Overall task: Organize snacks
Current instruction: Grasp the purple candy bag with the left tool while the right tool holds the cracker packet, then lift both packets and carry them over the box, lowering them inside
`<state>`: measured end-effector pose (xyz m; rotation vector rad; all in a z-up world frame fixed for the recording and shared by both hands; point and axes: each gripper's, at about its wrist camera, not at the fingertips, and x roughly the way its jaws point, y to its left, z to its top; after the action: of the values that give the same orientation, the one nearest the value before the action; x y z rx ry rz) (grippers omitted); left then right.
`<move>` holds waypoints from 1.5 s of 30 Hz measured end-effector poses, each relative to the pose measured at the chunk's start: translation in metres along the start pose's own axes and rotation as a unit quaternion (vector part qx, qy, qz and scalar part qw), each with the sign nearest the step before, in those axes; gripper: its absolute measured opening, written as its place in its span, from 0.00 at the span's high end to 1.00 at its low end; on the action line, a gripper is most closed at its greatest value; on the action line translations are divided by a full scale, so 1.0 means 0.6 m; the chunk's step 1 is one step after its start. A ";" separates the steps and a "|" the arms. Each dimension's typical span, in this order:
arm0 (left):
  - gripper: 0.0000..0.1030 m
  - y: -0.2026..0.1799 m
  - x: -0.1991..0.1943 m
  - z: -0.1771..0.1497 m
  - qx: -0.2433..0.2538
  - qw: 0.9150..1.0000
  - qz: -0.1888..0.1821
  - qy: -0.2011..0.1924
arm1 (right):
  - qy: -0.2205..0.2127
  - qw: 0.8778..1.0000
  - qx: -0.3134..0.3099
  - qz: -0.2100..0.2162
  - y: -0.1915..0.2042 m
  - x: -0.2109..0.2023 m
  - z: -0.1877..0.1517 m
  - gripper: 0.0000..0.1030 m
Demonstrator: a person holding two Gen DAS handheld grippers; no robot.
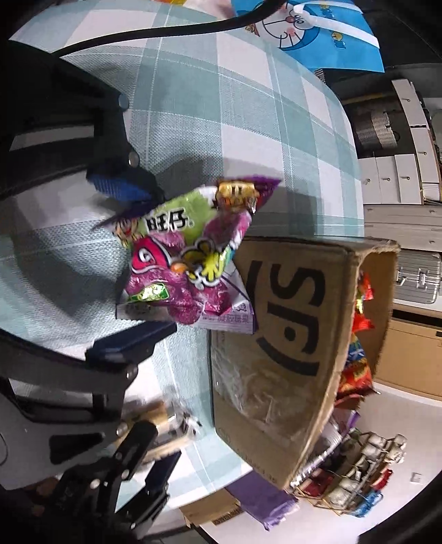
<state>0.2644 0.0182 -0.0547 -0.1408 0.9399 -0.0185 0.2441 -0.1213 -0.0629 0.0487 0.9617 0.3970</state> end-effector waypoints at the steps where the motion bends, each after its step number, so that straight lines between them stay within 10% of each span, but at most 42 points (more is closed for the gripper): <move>1: 0.55 -0.003 -0.005 -0.002 -0.002 1.000 -0.002 -0.003 | 0.000 1.000 0.000 0.000 0.001 0.000 0.000 0.43; 14: 0.58 0.031 -0.035 -0.036 -0.023 0.999 -0.036 -0.012 | 0.000 1.000 -0.002 -0.004 0.002 0.001 0.002 0.44; 21: 0.58 0.041 -0.071 -0.052 -0.024 0.999 -0.040 -0.028 | -0.003 1.000 0.011 0.004 -0.014 -0.006 0.007 0.61; 31: 0.58 0.055 -0.104 -0.058 -0.032 0.998 -0.046 -0.038 | 0.028 0.998 -0.055 -0.013 0.026 -0.005 0.003 0.35; 36: 0.58 0.059 -0.123 -0.057 -0.035 0.997 -0.048 -0.049 | 0.028 0.993 -0.104 -0.058 0.051 0.008 -0.014 0.35; 45: 0.58 0.064 -0.163 -0.041 -0.034 0.995 -0.053 -0.077 | 0.001 0.995 -0.097 -0.009 0.041 -0.042 -0.007 0.44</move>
<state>0.1851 0.0610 0.0044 -0.2511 0.7795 -0.0731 0.2204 -0.1076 -0.0403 -0.1371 0.9217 0.4734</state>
